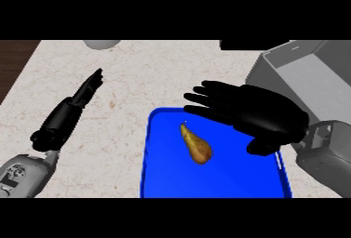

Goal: Pick the pear from the tray and place it in the cardboard box

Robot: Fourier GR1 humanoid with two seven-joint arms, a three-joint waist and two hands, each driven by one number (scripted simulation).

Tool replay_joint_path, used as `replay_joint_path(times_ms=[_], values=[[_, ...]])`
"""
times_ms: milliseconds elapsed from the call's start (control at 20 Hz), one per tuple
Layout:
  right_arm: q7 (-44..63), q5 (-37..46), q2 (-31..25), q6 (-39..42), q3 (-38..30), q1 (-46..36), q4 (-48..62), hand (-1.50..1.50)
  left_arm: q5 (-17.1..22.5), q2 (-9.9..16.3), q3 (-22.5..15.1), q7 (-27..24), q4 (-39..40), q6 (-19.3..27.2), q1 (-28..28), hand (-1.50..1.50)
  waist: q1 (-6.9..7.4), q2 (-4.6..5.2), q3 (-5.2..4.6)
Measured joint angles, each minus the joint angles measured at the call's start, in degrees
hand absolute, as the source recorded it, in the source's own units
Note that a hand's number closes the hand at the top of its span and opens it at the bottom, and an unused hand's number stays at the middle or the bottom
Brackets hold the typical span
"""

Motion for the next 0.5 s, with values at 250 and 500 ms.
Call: replay_joint_path(times_ms=[250,500], values=[[11.30,7.64,3.00,6.90,7.05,-1.24,-6.15,-1.50,-0.63,-0.12,0.82,-0.39,0.19,-0.57,0.59,0.00,-0.22,-0.07,0.01],[23.03,13.89,8.91,13.88,12.30,-0.68,-9.94,-1.50,-1.06,-0.49,1.80,-0.28,-0.78,-1.41,1.27,0.00,-0.23,-0.02,0.03]])
